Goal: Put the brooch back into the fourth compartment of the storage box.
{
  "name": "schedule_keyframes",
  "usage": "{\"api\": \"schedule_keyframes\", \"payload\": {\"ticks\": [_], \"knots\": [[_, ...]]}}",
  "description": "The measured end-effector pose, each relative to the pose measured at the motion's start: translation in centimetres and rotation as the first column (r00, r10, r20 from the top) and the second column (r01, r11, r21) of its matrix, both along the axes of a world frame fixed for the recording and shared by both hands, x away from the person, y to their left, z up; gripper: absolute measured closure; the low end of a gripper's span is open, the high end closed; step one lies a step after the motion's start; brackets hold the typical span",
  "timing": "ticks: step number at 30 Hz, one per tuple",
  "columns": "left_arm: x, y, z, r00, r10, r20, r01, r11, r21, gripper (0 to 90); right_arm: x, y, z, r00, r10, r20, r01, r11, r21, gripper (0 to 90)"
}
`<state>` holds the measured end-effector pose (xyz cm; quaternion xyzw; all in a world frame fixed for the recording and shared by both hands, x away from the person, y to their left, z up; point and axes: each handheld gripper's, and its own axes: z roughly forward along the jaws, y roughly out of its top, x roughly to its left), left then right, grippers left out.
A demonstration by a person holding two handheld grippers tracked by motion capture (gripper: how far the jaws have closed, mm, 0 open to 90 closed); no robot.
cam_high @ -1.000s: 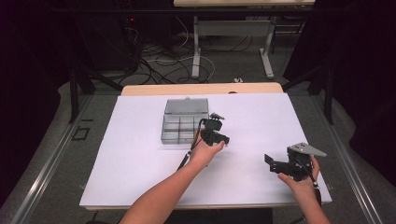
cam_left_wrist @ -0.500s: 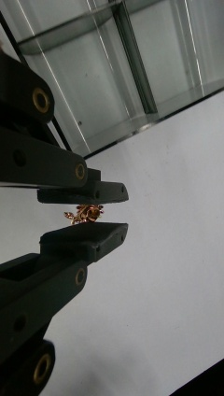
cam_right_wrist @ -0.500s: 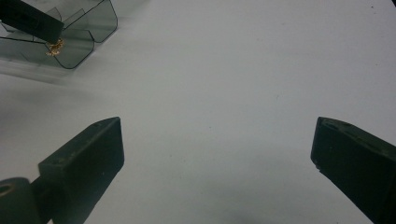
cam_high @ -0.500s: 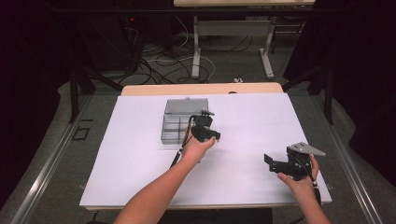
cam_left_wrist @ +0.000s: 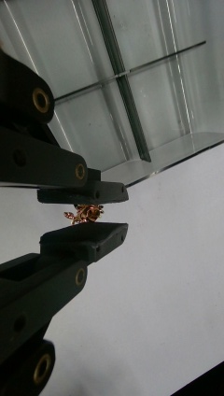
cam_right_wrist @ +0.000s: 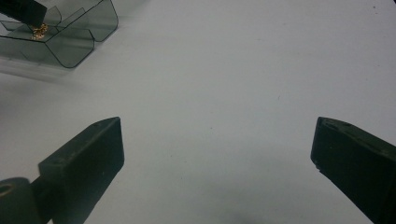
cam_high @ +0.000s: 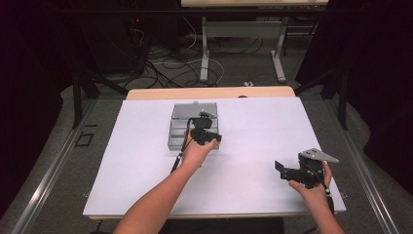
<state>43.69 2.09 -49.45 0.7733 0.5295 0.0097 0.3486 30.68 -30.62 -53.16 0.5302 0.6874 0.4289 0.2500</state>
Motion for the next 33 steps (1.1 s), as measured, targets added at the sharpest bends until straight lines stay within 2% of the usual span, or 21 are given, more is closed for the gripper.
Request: {"api": "schedule_keyframes", "payload": {"ticks": [21, 25, 33], "knots": [[0.9, 3.4, 0.3, 0.9977, 0.068, 0.002, -0.068, 0.9977, 0.005, 79.0, 0.0, 0.2, -0.1, 1.0000, -0.006, 0.002, 0.006, 1.000, -0.003, 2.4], [0.9, 3.9, 0.3, 0.9976, 0.068, 0.010, -0.068, 0.9976, 0.008, 79.0, 0.1, 0.1, 0.0, 1.0000, 0.004, -0.001, -0.004, 1.000, -0.008, 2.3], [1.1, 5.5, 0.0, 0.9935, 0.114, -0.001, -0.114, 0.9934, 0.007, 79.0, 0.3, 0.3, -0.1, 1.0000, 0.000, 0.005, 0.000, 1.000, -0.004, 2.4]]}}
